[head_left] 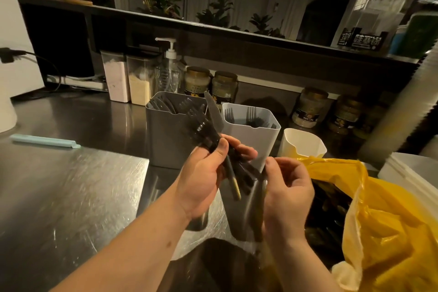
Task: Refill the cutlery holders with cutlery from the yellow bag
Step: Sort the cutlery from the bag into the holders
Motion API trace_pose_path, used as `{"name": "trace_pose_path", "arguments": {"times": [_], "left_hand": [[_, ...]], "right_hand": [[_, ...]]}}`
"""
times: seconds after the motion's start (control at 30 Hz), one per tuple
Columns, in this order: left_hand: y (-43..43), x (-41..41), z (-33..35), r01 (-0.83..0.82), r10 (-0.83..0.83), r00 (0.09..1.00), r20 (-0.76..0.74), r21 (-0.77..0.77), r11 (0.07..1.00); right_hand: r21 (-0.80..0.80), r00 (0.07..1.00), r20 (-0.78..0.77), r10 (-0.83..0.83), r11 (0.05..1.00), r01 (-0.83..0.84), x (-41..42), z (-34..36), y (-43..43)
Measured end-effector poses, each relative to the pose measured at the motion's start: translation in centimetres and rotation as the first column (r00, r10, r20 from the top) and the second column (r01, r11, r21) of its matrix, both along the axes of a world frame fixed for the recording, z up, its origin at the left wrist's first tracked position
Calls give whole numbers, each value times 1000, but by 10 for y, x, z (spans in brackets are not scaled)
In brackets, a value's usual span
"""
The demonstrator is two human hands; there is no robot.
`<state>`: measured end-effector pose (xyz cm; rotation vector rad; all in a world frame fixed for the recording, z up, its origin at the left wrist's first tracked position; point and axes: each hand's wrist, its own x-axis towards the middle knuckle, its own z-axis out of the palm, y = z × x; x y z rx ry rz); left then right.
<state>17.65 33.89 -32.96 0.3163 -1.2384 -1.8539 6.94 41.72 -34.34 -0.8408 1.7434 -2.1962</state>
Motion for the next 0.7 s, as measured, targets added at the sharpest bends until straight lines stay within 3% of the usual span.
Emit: {"name": "trace_pose_path", "arguments": {"times": [0.07,0.17,0.37,0.53,0.6,0.7], "left_hand": [[3,1,-2,-23,33,992,120,-84,996],[3,1,-5,-18,52,973,225,-150,988],[10,-3,-5,133,-84,945,315,-138,982],[10,-3,-6,164,-127,938,322,-90,982],[6,-3,-8,151,-131,950,283,-49,987],[3,-5,-12,132,-112,962,249,-65,989]], "right_hand": [[24,988,-130,82,997,-80,2,0,2],[50,974,-53,219,975,-216,2,2,0],[115,950,66,304,944,-310,-9,17,-3],[111,919,84,385,913,-392,-15,40,-11],[103,928,12,372,923,-372,-17,46,-16],[47,978,-72,196,980,-193,-23,67,-33]]}}
